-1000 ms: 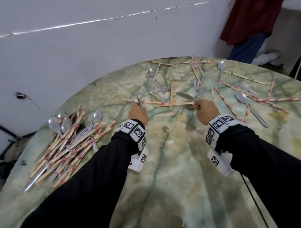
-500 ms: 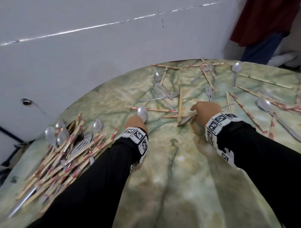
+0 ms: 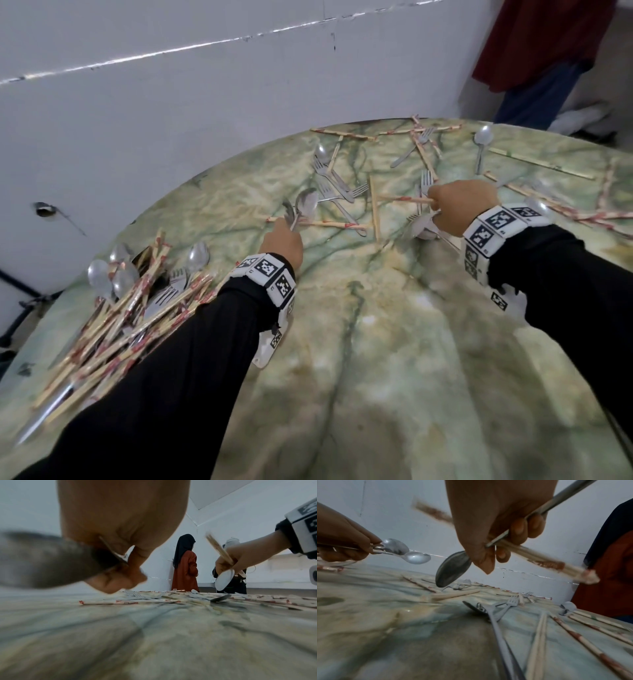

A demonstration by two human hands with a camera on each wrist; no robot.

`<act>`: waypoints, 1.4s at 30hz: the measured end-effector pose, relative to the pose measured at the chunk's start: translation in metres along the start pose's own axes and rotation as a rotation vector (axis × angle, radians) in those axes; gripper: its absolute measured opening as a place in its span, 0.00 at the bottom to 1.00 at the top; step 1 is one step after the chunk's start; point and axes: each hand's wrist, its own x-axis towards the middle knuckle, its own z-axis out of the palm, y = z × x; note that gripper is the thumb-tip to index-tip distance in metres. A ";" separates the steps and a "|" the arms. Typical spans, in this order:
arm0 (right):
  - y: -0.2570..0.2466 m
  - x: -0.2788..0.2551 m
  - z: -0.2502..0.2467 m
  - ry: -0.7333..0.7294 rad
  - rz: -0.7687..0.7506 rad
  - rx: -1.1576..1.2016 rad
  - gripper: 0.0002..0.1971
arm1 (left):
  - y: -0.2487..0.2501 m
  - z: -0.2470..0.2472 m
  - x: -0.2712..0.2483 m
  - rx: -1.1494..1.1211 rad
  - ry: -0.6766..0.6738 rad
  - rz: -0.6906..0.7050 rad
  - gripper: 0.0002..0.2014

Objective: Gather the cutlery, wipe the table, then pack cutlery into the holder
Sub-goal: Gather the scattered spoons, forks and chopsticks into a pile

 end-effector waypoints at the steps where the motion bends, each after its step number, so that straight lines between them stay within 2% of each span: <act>1: 0.004 -0.001 -0.001 -0.002 0.020 0.000 0.10 | 0.002 0.000 0.000 -0.025 0.017 0.028 0.15; 4: 0.011 -0.006 0.000 -0.005 0.036 0.025 0.14 | 0.005 0.001 -0.002 -0.081 0.031 0.086 0.14; 6: 0.014 -0.009 0.004 -0.006 0.052 0.057 0.15 | 0.007 0.005 -0.002 -0.076 0.033 0.116 0.09; 9: 0.014 -0.005 0.016 -0.045 0.063 0.251 0.15 | 0.010 0.016 0.000 -0.075 0.006 0.145 0.20; 11: 0.009 -0.003 0.022 -0.062 0.001 0.347 0.13 | 0.014 0.022 0.004 -0.065 -0.018 0.160 0.20; 14: -0.007 -0.001 0.026 -0.046 -0.135 0.379 0.10 | 0.022 0.028 0.014 0.012 -0.022 0.237 0.10; 16: -0.020 0.001 0.030 -0.035 -0.218 0.352 0.12 | 0.024 0.030 0.025 0.094 -0.008 0.283 0.11; 20: -0.042 0.009 0.030 0.011 -0.291 0.181 0.18 | 0.023 0.031 0.045 0.260 -0.026 0.326 0.20; 24: -0.054 0.024 0.029 0.017 -0.348 -0.046 0.16 | 0.023 0.033 0.060 0.475 -0.107 0.301 0.14; 30: -0.057 0.031 0.030 -0.009 -0.316 -0.131 0.10 | 0.023 0.035 0.062 0.457 -0.103 0.281 0.10; 38: -0.052 0.017 0.030 -0.044 -0.323 -0.073 0.10 | 0.021 0.032 0.043 0.387 -0.096 0.237 0.11; 42: -0.054 0.008 0.029 0.004 -0.341 -0.091 0.08 | 0.018 0.025 0.034 0.309 -0.074 0.202 0.12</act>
